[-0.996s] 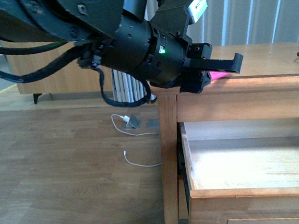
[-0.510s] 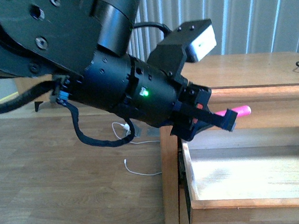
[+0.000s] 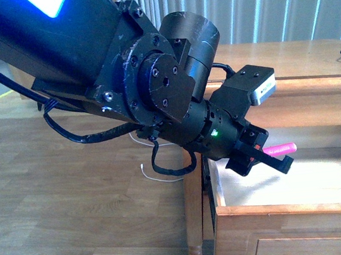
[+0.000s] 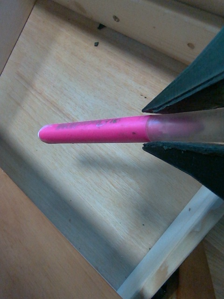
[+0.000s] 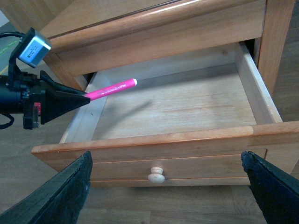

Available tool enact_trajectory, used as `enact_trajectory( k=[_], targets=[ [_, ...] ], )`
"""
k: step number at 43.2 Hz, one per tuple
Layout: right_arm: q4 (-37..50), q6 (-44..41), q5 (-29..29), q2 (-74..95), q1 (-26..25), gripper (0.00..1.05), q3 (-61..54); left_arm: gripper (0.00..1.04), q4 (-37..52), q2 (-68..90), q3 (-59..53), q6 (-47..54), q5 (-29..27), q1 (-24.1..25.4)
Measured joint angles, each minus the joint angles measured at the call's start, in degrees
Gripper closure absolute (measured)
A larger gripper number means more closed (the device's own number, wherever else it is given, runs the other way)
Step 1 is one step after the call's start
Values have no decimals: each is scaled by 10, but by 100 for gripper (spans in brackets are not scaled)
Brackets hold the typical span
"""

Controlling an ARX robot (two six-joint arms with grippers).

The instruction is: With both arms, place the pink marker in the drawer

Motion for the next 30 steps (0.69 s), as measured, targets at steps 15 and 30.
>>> enact_trajectory(
  k=[15,30],
  targets=[
    [0,0,0,0,0,8,0,75,49,21,9,-15,-20,-15],
    [0,0,0,0,0,8,0,25,134,-42,-75,-42,-136,-8]
  ],
)
